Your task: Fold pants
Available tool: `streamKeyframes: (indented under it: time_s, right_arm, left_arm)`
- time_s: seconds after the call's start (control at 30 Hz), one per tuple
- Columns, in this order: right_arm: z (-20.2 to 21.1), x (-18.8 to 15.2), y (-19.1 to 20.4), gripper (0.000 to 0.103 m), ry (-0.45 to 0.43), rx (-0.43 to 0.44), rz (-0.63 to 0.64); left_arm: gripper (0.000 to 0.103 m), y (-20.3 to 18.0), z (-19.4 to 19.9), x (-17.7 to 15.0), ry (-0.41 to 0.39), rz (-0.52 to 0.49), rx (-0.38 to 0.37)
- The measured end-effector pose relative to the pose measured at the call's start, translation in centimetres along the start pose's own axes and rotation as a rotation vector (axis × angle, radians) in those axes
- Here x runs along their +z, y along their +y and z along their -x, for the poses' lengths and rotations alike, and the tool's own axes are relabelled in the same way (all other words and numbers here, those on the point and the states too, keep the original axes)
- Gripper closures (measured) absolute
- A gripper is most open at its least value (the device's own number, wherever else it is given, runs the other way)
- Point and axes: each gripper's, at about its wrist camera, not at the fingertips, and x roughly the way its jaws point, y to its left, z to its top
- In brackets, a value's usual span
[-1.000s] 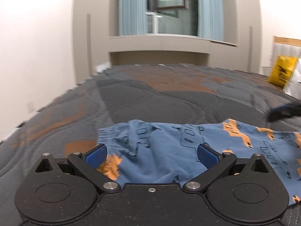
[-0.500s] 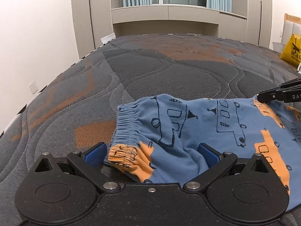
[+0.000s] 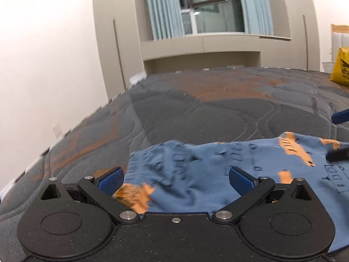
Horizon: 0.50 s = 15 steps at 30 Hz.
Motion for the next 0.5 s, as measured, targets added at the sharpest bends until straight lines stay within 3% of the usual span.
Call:
streamKeyframes:
  time_s: [0.13,0.33,0.5]
  right_arm:
    - [0.3,-2.0,2.0,0.000,0.063,-0.140,0.150]
    - [2.0,-5.4,-0.2,0.000,0.097,-0.442,0.231]
    - [6.2,-8.3,-4.0,0.000,0.060,-0.601,0.117]
  left_arm:
    - [0.001,-1.5,-1.7,-0.3,0.130,-0.081,0.042]
    - [0.000,-0.7,-2.4,-0.2,0.161,-0.079,0.116]
    - [0.001,-1.8,-1.2,0.2,0.156,-0.054,0.177]
